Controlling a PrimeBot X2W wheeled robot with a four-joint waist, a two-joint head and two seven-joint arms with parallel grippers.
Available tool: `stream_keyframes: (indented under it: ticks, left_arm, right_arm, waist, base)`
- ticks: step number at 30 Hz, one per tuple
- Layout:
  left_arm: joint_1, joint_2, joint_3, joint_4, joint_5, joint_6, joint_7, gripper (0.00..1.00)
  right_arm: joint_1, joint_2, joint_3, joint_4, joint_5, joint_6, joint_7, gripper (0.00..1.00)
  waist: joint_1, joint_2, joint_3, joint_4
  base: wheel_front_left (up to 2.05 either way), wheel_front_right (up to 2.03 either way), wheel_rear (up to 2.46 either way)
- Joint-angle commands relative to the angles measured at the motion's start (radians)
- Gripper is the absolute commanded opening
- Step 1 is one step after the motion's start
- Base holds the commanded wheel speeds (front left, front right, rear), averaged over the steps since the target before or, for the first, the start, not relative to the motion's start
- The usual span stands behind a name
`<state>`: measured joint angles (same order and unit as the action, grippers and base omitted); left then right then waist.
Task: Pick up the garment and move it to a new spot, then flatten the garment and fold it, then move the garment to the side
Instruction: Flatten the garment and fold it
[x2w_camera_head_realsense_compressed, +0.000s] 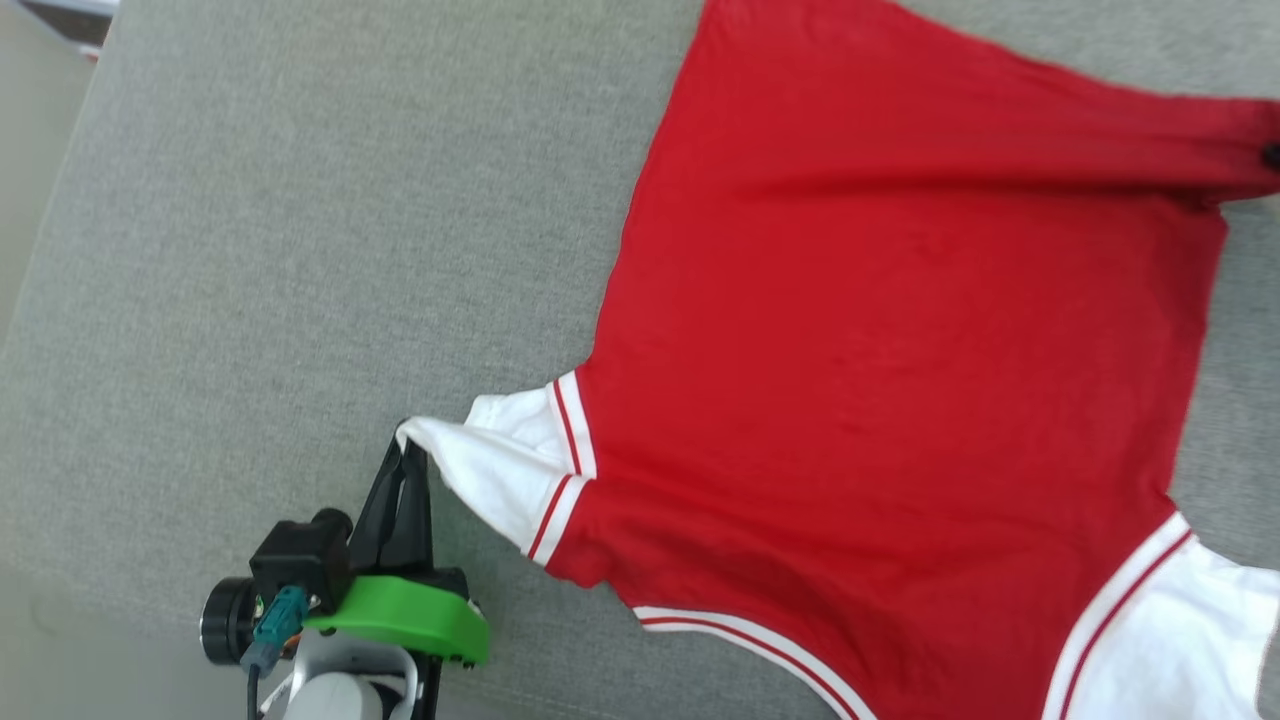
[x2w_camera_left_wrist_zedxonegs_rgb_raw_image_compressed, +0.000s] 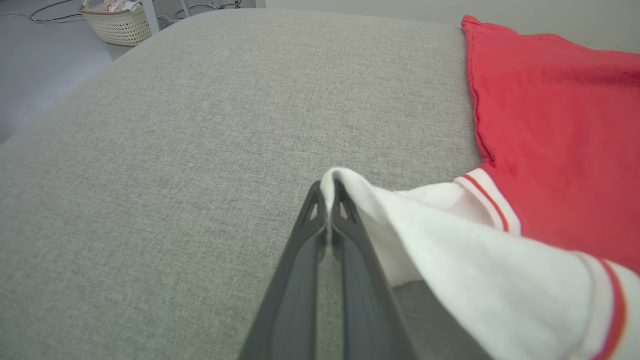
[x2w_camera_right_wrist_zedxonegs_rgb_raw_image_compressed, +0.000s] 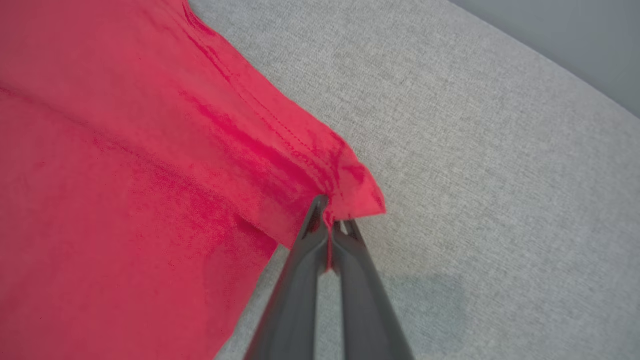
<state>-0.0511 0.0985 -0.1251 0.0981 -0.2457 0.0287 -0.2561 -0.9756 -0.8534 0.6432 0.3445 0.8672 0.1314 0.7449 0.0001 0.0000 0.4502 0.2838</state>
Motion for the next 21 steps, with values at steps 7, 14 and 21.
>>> stream_keyframes:
  ticks: [7,14,21]
  left_arm:
    - [0.070,0.034,0.032,0.034,0.003,-0.012,-0.006,0.00]
    - [0.121,0.059,0.049,0.050,-0.008,-0.014,-0.005,0.00]
    - [0.151,0.077,0.057,0.054,-0.018,-0.012,0.005,0.00]
  right_arm:
    - [0.234,-0.114,0.032,-0.081,0.091,-0.001,-0.120,0.00]
    - [0.504,-0.192,0.038,-0.153,0.152,-0.001,-0.209,0.00]
    - [0.740,-0.223,0.039,-0.217,0.186,-0.001,-0.221,0.00]
  waist:
    - [-0.0001,0.0000,-0.200,-0.128]
    - [-0.0001,0.0000,-0.268,-0.168]
    - [-0.0001,0.0000,-0.308,-0.187]
  base:
    - [0.00,0.00,0.00]
    - [0.00,0.00,0.00]
    - [0.00,0.00,0.00]
